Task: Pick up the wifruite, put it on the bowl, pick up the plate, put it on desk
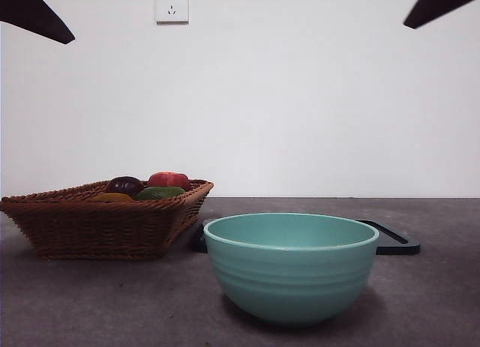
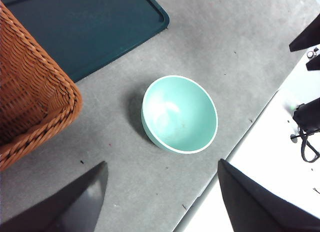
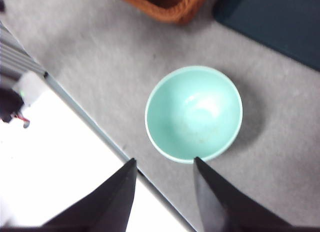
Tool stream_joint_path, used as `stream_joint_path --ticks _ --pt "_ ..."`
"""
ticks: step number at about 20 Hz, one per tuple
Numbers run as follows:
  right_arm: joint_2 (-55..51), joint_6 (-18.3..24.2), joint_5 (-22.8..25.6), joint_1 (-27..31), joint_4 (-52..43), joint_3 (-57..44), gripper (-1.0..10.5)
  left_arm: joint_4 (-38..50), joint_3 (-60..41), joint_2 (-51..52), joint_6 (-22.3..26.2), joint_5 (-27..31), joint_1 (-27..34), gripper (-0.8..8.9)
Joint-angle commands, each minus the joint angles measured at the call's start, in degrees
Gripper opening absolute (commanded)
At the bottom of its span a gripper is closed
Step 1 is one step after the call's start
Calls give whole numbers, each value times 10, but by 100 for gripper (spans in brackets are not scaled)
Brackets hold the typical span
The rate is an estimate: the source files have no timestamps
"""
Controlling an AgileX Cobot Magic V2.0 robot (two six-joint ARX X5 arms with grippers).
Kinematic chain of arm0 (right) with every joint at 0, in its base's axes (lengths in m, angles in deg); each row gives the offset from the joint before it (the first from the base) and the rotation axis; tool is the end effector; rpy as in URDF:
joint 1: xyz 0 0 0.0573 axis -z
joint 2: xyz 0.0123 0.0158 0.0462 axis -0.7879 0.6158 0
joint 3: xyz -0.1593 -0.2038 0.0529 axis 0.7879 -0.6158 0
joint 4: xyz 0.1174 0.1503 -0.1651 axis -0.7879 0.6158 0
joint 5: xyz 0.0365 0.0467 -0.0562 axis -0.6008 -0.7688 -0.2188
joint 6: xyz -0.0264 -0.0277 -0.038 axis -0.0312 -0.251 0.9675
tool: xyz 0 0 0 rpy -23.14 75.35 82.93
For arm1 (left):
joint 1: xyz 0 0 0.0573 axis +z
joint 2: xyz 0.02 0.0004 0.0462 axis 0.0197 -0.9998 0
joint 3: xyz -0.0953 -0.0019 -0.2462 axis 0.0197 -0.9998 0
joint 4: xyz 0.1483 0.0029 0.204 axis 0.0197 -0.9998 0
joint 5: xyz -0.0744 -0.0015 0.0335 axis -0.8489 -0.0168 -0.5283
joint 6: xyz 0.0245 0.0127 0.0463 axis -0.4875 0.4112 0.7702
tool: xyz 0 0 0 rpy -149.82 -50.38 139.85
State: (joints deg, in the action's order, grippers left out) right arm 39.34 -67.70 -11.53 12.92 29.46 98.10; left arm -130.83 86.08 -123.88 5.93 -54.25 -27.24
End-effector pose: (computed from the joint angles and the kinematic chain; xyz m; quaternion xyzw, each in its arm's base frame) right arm 0.1161 0.1065 0.3150 0.0300 0.4535 0.3894 0.8011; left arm 0.1506 -0.0897 0.3224 0.0032 0.3889 -0.4343 0.8125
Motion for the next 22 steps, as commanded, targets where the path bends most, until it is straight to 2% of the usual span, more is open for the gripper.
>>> stream_joint_path --ticks 1,11,13,14,15,22 --pt "3 15 -1 -6 -5 9 183 1 10 -3 5 -3 -3 343" --pt "3 16 -1 -6 -7 9 182 -6 10 -3 5 -3 -3 326" --pt "3 17 -1 -6 -7 9 152 -6 10 -3 5 -3 -3 155" --pt "3 19 -1 -6 -7 9 83 -6 10 -3 5 -3 -3 57" --pt "3 19 -1 -6 -7 9 11 -6 10 -3 5 -3 -3 7" --pt "3 21 -1 -6 -11 9 6 -5 10 -3 5 -3 -3 8"
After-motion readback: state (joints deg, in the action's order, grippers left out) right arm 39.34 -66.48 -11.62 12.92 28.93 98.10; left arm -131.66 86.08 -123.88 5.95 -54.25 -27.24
